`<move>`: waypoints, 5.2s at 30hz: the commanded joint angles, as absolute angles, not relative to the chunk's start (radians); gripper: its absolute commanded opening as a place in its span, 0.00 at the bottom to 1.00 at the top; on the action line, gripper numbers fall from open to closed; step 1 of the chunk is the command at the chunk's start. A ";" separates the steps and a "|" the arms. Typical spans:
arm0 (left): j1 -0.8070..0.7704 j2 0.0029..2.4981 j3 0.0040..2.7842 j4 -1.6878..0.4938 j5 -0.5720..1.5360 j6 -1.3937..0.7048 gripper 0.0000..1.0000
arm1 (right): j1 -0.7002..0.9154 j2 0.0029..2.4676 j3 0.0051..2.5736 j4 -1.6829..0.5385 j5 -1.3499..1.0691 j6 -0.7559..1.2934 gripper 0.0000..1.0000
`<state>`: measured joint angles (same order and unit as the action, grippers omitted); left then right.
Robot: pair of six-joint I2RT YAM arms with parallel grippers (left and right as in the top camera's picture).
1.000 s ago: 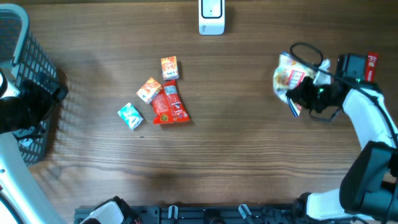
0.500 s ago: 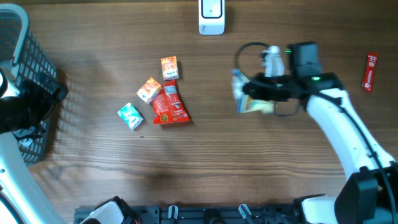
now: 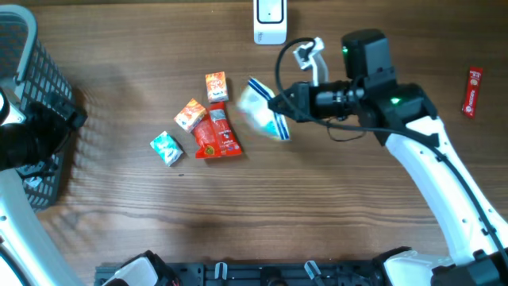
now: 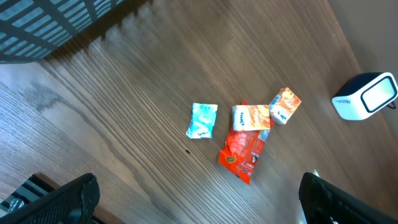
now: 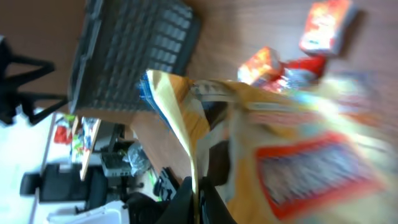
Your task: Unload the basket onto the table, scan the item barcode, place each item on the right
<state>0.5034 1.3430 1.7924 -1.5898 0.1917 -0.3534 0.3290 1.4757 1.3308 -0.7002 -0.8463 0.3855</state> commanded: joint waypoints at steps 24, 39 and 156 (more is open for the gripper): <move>0.508 1.343 1.793 -1.587 0.189 -0.348 1.00 | 0.326 1.614 1.082 0.237 -1.448 0.962 0.04; 0.508 1.343 1.793 -1.587 0.189 -0.348 1.00 | 0.104 1.728 0.864 -0.158 -1.007 0.688 0.04; 0.508 1.343 1.793 -1.587 0.189 -0.348 1.00 | 0.213 1.555 1.250 -0.930 -0.385 0.290 0.04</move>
